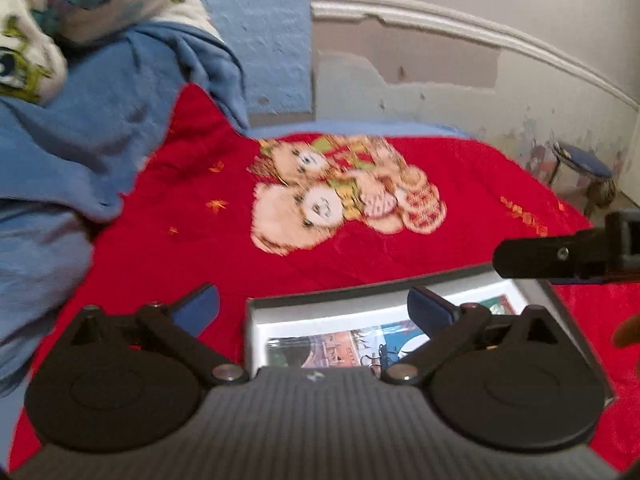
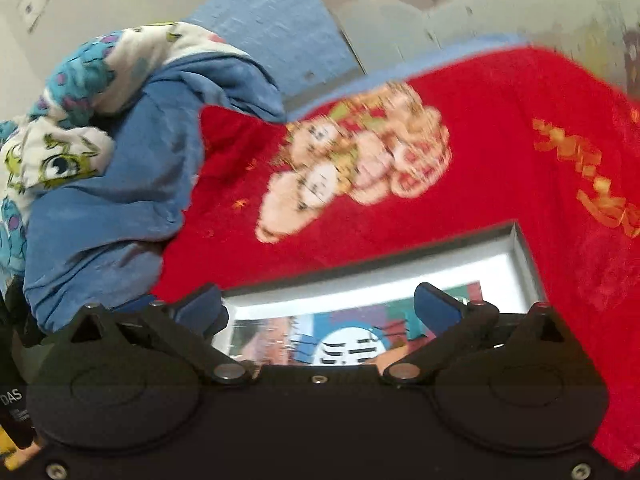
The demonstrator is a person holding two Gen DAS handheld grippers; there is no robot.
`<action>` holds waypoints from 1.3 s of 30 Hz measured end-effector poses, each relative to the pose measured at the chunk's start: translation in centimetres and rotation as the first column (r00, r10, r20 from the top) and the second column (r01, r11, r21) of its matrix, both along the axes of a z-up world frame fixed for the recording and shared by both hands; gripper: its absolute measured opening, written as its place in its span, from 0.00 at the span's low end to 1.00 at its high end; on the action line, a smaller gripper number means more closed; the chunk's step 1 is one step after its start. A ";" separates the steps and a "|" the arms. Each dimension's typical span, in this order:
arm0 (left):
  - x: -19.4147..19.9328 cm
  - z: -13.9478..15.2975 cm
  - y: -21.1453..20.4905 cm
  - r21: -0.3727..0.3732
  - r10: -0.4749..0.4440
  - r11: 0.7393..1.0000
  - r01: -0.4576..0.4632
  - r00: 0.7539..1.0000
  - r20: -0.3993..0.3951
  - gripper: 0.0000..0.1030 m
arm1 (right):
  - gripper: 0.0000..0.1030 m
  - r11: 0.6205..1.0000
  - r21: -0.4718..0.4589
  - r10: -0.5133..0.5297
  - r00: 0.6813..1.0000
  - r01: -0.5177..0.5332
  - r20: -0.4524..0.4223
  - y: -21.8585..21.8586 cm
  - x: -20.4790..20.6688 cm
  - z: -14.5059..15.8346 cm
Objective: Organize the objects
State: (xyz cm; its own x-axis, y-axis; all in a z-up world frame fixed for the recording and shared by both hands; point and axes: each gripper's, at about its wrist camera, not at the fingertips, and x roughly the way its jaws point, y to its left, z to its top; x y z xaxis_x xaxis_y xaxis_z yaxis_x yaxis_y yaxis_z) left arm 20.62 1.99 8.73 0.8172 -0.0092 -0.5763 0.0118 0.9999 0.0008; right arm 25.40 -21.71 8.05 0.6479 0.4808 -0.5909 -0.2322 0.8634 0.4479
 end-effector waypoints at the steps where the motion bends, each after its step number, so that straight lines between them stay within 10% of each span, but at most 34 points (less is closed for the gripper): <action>1: -0.9 0.7 0.1 -0.003 0.016 1.000 -0.016 1.000 0.014 1.00 | 1.00 1.000 -0.018 0.008 1.000 -0.008 0.023 0.3 -0.8 1.0; 9: -9.0 5.4 0.3 -0.062 0.095 0.994 -0.088 0.988 0.121 1.00 | 1.00 0.983 -0.175 -0.006 0.975 0.046 0.222 1.3 -11.4 6.8; 18: -20.6 4.4 -2.1 -0.023 0.065 0.998 -0.062 0.987 0.145 1.00 | 1.00 0.875 -0.425 -0.064 0.926 0.232 0.373 2.4 -27.0 3.1; 23: -25.0 1.3 -3.1 0.033 0.036 0.999 -0.042 0.983 0.179 1.00 | 1.00 0.883 -0.409 -0.095 0.942 0.229 0.322 1.8 -29.8 1.9; 31: -22.0 -3.2 -3.1 -0.107 -0.001 0.994 0.005 0.999 0.040 1.00 | 1.00 0.840 -0.385 -0.220 0.889 0.382 0.403 -0.9 -28.8 -2.1; 39: -21.4 -3.6 -2.7 -0.082 0.045 0.996 -0.040 0.997 0.058 1.00 | 1.00 0.868 -0.403 -0.144 0.923 0.291 0.356 -1.2 -28.3 -3.9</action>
